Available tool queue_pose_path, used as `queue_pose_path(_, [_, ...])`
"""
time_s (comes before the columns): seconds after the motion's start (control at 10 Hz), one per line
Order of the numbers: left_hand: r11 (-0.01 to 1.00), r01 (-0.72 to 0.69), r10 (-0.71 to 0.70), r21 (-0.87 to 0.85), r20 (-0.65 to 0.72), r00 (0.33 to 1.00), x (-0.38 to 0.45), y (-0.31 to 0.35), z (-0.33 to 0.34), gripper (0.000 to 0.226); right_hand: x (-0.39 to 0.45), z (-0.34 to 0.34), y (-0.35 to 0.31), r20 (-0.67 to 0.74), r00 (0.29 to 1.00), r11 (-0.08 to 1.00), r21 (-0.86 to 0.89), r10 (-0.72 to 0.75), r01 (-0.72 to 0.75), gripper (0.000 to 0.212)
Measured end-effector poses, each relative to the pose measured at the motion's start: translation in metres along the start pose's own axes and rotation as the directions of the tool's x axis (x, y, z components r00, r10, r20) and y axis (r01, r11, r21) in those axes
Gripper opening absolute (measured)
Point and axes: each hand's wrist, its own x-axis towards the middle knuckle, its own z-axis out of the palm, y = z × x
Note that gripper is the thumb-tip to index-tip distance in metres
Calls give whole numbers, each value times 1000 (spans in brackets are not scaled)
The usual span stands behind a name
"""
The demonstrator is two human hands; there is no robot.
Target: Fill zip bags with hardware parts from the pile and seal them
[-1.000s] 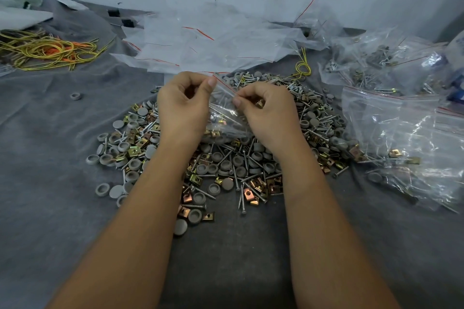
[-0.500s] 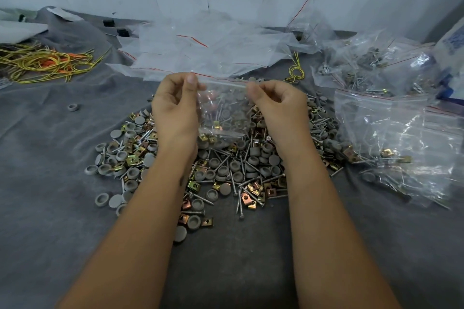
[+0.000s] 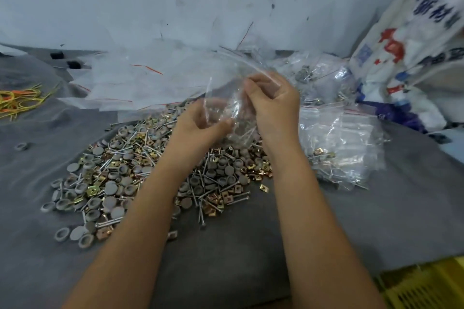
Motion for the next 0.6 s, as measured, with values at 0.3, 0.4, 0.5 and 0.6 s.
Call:
queue_pose_path(0.3, [983,82,-101,163,112,989,4,-14,114,33,8,-123,0,-354,931,932,-301,88,-203,8])
queue_pose_path(0.4, [931,19,-62,363,106,992,-1,-25,125,42,0,-144,18,-370,913,840,-428,174,-334,40])
queue_pose_path(0.5, [928,-33,-7,372,107,994,-8,-27,119,28,-5,-145,33,-400,901,764,-523,170,-377,70])
queue_pose_path(0.6, [939,-22,22,344,4,1000,-11,-22,101,15,-7,-131,20,-516,856,638,-665,-18,-388,77])
